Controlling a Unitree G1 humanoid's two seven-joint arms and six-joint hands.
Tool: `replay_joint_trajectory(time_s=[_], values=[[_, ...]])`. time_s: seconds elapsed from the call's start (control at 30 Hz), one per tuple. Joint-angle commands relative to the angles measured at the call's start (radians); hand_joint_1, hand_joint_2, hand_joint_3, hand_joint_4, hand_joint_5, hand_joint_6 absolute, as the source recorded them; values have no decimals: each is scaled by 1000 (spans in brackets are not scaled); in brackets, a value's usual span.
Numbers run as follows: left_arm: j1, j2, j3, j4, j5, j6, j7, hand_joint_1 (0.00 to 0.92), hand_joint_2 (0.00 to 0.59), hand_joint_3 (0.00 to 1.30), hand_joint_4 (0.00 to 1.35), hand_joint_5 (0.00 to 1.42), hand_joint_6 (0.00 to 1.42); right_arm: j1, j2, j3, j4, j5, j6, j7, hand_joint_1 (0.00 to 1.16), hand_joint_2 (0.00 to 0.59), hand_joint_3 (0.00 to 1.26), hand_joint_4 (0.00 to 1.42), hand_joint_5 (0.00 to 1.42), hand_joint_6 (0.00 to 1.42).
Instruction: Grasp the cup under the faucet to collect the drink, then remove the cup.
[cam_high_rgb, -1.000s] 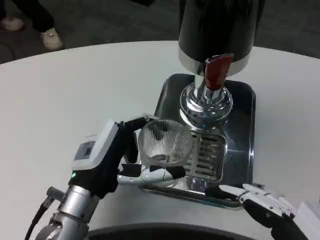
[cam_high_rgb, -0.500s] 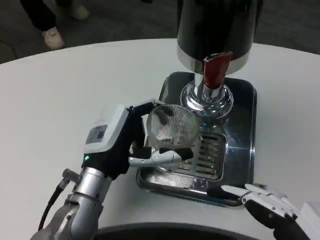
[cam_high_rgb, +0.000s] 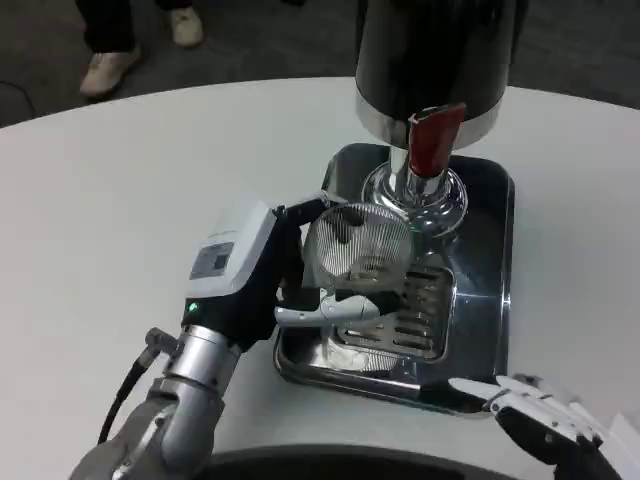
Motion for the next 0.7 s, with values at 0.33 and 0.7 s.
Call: replay_joint_trajectory(time_s=[0.33, 0.7], values=[[-13, -17, -20, -7, -21, 52, -48, 595, 0, 848, 953, 1177, 1121, 23, 8, -9, 18, 19, -31, -14, 674, 523, 268, 243, 169, 81], [-11, -6, -27, -12, -16, 46, -51, 592, 4, 848, 953, 1177, 1106, 15, 9, 1, 18, 14, -26, -12, 674, 523, 268, 243, 169, 81]])
